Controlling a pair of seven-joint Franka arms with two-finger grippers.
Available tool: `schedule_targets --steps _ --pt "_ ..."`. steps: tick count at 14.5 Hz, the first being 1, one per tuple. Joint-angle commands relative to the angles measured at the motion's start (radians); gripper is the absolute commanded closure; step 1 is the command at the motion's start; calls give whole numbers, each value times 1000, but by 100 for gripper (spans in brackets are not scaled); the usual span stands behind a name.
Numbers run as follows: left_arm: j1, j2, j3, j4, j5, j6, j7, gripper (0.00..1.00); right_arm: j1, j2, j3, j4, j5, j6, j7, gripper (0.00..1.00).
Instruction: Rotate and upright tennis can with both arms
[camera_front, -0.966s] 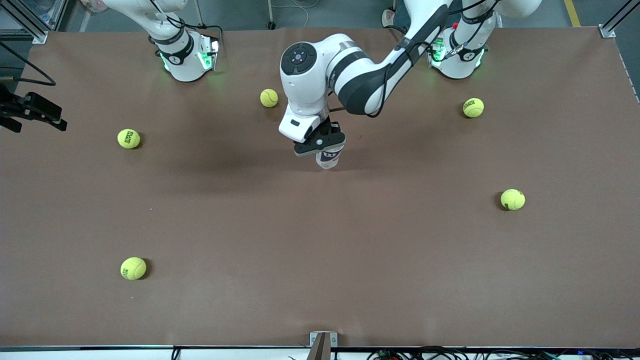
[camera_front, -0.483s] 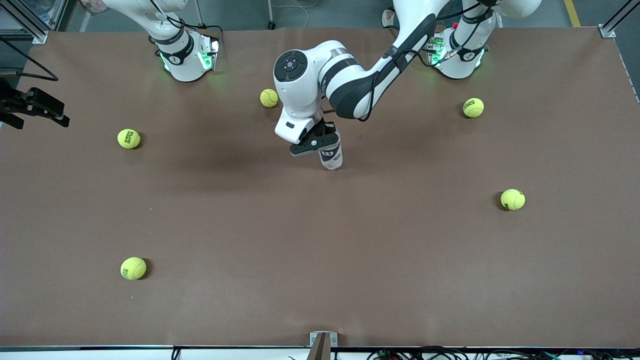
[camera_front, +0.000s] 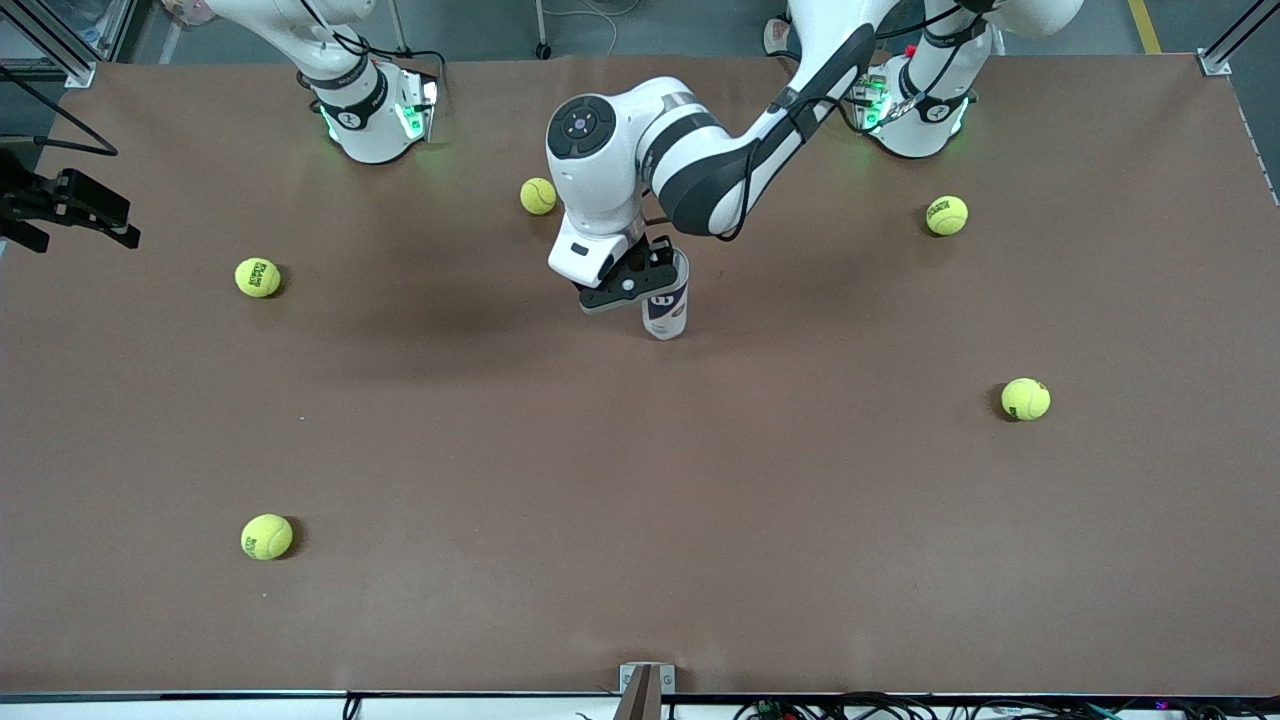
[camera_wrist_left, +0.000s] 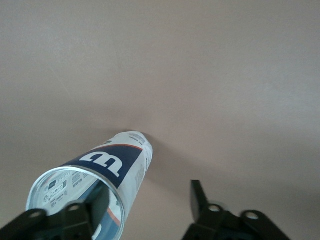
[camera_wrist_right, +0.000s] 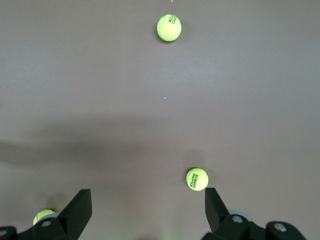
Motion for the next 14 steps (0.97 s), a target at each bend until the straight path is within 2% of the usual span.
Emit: schedule_targets --steps 1,3,6,9,14 --pt "4 -60 6 8 14 -52 -11 10 -4 -38 6 -43 3 21 -7 0" --pt "42 -110 9 8 17 -54 -5 0 -4 -38 6 -43 5 23 -9 0" --pt "144 -172 9 5 27 -55 37 0 -4 -38 6 -43 14 21 -7 0" --pt "248 -207 8 1 25 -130 181 0 -4 -38 6 -43 25 17 -6 0" --pt "441 -285 0 -1 -2 -181 443 0 -4 -38 5 -43 31 7 -6 0"
